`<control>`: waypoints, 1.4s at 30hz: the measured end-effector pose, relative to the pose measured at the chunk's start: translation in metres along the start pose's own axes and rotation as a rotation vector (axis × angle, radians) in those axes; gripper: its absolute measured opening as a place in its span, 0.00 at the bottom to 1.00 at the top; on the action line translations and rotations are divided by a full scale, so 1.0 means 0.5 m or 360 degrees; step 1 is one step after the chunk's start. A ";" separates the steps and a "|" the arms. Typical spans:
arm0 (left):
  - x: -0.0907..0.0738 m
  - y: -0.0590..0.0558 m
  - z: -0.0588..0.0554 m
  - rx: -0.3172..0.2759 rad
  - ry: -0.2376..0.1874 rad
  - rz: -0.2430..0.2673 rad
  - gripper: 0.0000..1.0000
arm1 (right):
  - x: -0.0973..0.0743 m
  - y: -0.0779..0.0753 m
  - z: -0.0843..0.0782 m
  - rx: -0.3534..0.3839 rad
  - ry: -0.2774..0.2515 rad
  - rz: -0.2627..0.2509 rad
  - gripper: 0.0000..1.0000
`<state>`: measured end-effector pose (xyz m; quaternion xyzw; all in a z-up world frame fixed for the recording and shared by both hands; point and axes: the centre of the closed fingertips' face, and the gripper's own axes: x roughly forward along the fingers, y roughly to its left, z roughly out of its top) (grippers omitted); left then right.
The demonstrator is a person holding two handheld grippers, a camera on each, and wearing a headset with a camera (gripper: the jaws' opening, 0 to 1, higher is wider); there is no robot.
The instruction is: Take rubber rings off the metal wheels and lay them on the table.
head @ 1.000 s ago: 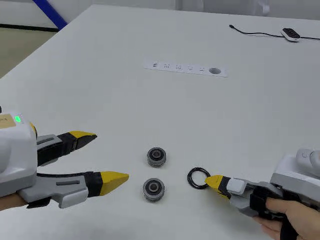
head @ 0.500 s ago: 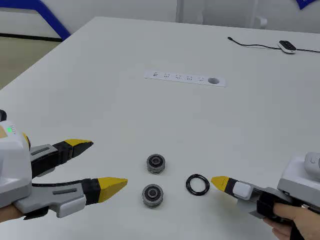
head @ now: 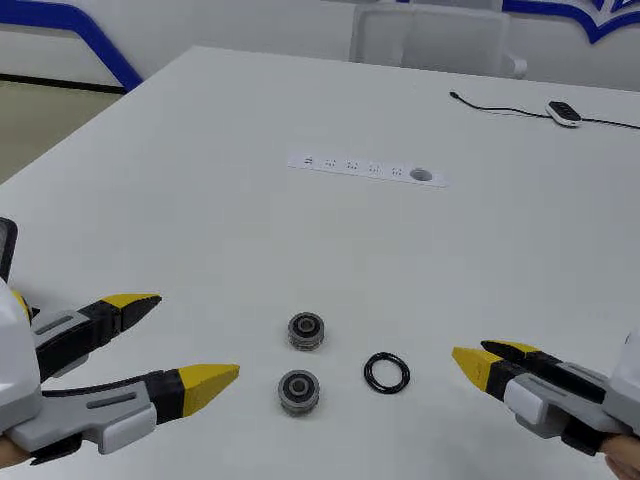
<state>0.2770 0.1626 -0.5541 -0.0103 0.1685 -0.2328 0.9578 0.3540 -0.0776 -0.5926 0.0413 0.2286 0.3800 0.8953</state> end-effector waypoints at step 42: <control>0.005 -0.007 -0.066 0.0189 0.0057 0.0087 0.94 | -0.049 0.030 -0.051 -0.0557 0.0222 0.0152 0.82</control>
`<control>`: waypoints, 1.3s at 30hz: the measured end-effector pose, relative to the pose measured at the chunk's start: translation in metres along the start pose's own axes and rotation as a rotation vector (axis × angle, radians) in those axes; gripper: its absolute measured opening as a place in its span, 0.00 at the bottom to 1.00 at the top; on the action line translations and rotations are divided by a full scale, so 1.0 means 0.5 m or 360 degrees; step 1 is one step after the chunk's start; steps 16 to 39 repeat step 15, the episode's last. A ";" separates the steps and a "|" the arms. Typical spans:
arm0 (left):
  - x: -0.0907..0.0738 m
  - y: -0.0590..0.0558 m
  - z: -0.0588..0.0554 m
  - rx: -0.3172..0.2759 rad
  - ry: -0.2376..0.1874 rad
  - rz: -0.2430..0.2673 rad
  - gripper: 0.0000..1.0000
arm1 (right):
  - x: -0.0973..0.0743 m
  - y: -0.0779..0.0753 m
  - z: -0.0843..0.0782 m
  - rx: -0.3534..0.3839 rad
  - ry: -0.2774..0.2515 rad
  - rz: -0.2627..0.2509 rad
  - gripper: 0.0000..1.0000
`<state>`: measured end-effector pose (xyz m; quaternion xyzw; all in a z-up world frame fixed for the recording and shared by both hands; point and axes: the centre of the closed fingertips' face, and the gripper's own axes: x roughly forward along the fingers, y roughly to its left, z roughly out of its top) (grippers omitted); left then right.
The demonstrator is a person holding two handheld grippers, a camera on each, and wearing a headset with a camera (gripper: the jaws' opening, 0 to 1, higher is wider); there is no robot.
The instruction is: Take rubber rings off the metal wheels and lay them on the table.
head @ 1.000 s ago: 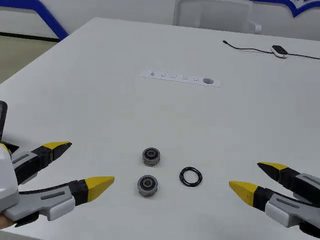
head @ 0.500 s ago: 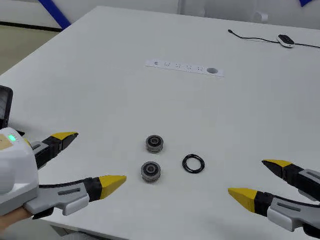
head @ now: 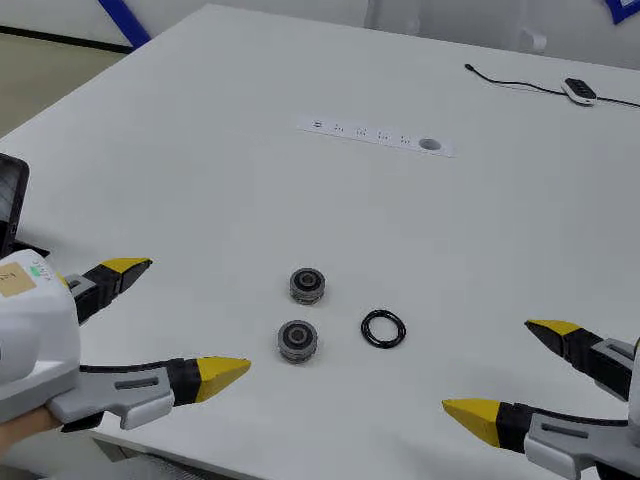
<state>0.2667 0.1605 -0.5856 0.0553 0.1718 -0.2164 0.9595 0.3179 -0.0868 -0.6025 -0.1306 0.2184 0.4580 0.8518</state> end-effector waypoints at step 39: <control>-0.004 -0.010 -0.014 0.0038 0.0055 -0.0060 0.96 | 0.012 0.009 0.021 -0.0046 -0.0011 0.0034 0.84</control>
